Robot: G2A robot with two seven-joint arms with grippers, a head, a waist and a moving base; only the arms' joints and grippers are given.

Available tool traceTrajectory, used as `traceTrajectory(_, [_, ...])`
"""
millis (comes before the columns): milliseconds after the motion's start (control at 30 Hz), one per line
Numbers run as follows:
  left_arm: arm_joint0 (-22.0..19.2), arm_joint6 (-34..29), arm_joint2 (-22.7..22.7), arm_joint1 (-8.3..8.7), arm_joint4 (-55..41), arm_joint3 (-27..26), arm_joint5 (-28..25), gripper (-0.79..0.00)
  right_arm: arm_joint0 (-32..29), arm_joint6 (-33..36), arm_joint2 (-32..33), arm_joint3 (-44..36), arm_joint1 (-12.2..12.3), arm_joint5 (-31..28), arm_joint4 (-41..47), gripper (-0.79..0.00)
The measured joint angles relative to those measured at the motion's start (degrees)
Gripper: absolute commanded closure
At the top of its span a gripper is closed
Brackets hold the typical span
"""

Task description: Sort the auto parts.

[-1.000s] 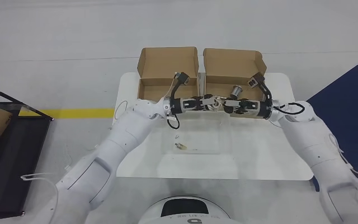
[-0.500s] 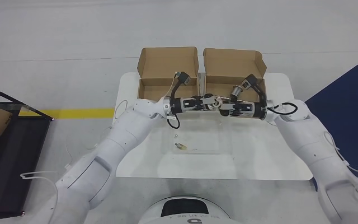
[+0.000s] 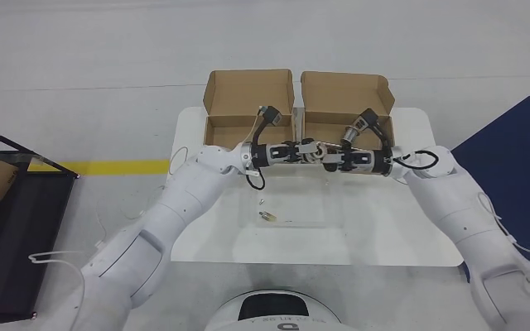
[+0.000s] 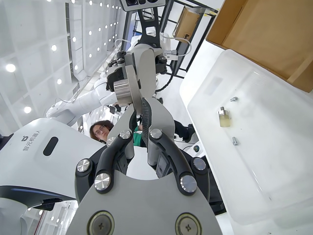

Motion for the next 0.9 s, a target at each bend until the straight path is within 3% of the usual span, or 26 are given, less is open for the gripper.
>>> traceTrajectory(67, [0.0,0.1,0.1,0.04,-0.1,0.0,-0.1,0.0,-0.1,0.0,-0.1,-0.5,0.1,0.0,0.1,0.0])
traceTrajectory(167, [0.0,0.3,0.2,0.13,-0.4,-0.2,-0.3,-0.135,-0.4,0.1,-0.1,-1.1,0.3,0.1,0.2,0.0])
traceTrajectory(233, [0.0,0.3,0.2,0.19,-0.6,-0.3,-0.3,-0.142,-0.6,0.1,0.0,-1.4,0.4,0.1,0.4,0.0])
traceTrajectory(433, [0.0,0.3,0.5,0.33,-0.8,-0.4,-0.4,-0.015,-1.2,0.0,0.3,-2.0,0.9,0.0,0.9,0.0])
traceTrajectory(533, [0.0,0.5,0.6,0.41,-1.0,-0.5,-0.5,0.0,-1.4,-0.1,0.3,-2.2,1.0,-0.1,1.2,0.0])
traceTrajectory(567, [0.0,0.5,0.6,0.43,-1.1,-0.5,-0.5,0.0,-1.4,-0.1,0.3,-2.3,1.1,-0.1,1.3,-0.068])
traceTrajectory(600, [0.0,0.5,0.6,0.45,-1.2,-0.5,-0.5,0.0,-1.5,-0.1,0.3,-2.3,1.1,-0.1,1.5,-0.332])
traceTrajectory(633, [0.0,0.5,0.7,0.47,-1.3,-0.6,-0.5,0.0,-1.5,0.0,0.3,-2.3,1.1,0.0,1.6,-0.425])
traceTrajectory(667, [0.0,0.5,0.7,0.51,-1.3,-0.6,-0.5,0.0,-1.5,0.2,0.3,-2.3,1.2,0.2,1.7,-0.637])
traceTrajectory(700, [0.0,0.5,0.7,0.53,-1.3,-0.6,-0.5,0.0,-1.5,0.2,0.2,-2.4,1.2,0.2,1.8,-0.696])
traceTrajectory(800, [0.0,0.3,0.9,0.6,-1.6,-0.7,-0.3,0.0,-1.5,0.3,0.2,-2.5,1.3,0.3,2.0,-0.677])
traceTrajectory(900, [-0.1,0.2,0.9,0.67,-1.8,-0.7,-0.2,0.0,-1.5,0.3,0.2,-2.7,1.3,0.3,2.2,-0.585])
